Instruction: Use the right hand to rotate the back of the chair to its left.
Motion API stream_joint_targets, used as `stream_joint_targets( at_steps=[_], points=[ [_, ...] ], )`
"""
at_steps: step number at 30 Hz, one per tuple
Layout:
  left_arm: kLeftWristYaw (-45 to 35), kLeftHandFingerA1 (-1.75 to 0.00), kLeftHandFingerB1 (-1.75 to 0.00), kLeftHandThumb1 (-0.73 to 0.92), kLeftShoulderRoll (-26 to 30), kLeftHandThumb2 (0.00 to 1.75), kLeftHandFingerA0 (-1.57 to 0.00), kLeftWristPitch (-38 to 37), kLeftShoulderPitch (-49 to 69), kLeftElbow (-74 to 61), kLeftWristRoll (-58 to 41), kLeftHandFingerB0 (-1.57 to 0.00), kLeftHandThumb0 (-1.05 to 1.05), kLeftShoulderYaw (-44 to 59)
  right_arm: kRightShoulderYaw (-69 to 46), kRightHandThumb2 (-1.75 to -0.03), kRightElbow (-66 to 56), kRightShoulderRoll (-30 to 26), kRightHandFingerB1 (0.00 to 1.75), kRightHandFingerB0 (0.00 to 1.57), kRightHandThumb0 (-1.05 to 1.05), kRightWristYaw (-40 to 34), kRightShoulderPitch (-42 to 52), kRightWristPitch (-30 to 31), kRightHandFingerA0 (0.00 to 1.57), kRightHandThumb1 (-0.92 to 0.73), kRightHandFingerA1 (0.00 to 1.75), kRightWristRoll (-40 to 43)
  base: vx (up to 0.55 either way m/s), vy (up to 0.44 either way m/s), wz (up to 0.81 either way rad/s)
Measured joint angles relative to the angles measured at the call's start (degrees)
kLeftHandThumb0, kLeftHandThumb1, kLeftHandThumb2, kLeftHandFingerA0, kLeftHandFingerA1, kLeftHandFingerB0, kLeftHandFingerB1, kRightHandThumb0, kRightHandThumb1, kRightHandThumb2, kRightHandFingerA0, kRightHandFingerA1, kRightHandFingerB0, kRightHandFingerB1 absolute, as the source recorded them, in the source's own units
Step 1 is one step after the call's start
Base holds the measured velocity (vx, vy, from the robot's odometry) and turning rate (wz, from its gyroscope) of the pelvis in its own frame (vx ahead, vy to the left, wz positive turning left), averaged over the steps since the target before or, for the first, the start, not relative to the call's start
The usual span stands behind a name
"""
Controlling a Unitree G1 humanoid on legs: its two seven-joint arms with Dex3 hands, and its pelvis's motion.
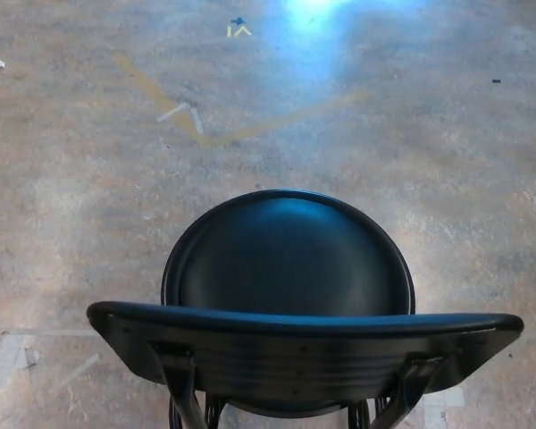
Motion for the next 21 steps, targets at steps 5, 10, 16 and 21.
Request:
stream_joint_targets(
  at_steps=[5,10,16,21],
  points=[
    [0.1,-0.59,-0.46,0.74,0.1,0.62,-0.59,0.0,0.0,0.2,0.0,-0.54,-0.48,0.0,-0.4,-1.19,0.3,0.0,1.19,0.00,-1.05,0.0,0.0,-0.4,0.20,-0.53,1.46,0.0,0.00,0.000,0.00],
    [0.2,-0.59,-0.46,0.74,0.2,0.62,-0.59,0.0,-0.3,0.2,0.0,-0.54,-0.48,-0.1,-0.7,-1.19,0.5,0.1,1.19,0.00,-1.05,0.0,-0.1,-0.5,0.20,-0.53,1.46,0.0,0.00,0.000,0.00],
    [0.2,-0.59,-0.46,0.74,0.2,0.62,-0.59,0.0,-1.0,0.2,0.0,-0.54,-0.48,-0.1,-0.9,-1.19,0.5,0.1,1.19,0.00,-1.05,0.0,-0.8,-0.7,0.20,-0.53,1.46,0.0,0.00,0.000,0.00],
    [0.3,-0.59,-0.46,0.74,0.3,0.62,-0.59,0.0,-1.3,0.2,0.0,-0.54,-0.48,-0.2,-1.0,-1.19,0.5,0.2,1.19,0.00,-1.05,0.0,-0.8,-0.7,0.20,-0.53,1.46,0.0,0.00,0.000,0.00]
  ],
)
